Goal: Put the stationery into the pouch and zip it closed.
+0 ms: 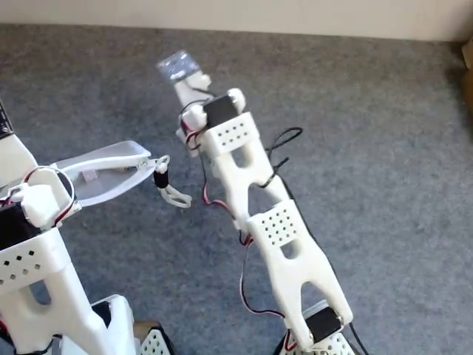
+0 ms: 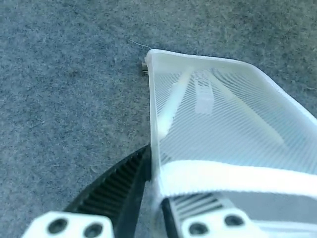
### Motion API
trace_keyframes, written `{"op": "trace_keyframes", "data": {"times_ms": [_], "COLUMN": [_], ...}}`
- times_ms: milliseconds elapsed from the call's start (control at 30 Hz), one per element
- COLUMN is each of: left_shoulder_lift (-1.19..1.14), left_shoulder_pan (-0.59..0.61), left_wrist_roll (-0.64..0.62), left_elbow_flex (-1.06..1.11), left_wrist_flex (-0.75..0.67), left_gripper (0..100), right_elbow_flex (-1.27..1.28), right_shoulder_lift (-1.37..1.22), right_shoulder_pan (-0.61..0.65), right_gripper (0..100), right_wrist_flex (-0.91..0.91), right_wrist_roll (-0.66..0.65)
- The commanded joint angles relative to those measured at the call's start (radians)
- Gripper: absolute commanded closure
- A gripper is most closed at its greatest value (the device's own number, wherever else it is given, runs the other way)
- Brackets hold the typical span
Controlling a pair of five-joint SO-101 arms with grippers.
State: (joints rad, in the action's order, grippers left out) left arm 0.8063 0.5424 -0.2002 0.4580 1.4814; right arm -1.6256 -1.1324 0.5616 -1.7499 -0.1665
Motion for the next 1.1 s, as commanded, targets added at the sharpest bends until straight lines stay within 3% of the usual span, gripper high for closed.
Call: {"op": "trace_keyframes", "data": {"times_ms": [0,333,733,900,1067], "left_shoulder_lift": [0.007,0.007,0.007,0.007,0.007], "left_shoulder_pan": [0.013,0.013,0.013,0.013,0.013], "left_wrist_roll": [0.009,0.009,0.009,0.009,0.009], "left_elbow_flex": [-0.051,-0.051,-0.051,-0.051,-0.051], "left_wrist_flex": [0.002,-0.003,-0.005,-0.002,0.0], "left_gripper": [99,99,99,99,99], "right_elbow_flex": [-0.151,-0.082,0.737,0.894,0.952], "right_shoulder_lift": [0.13,0.251,0.88,1.03,1.138], "right_shoulder_pan": [-0.025,-0.035,0.051,0.09,0.113], "right_gripper": [99.4,99.4,99.4,99.4,98.9], "right_wrist_flex": [-0.021,-0.022,-0.004,0.062,0.067], "right_wrist_roll": [0.015,0.015,0.02,0.13,0.138]}}
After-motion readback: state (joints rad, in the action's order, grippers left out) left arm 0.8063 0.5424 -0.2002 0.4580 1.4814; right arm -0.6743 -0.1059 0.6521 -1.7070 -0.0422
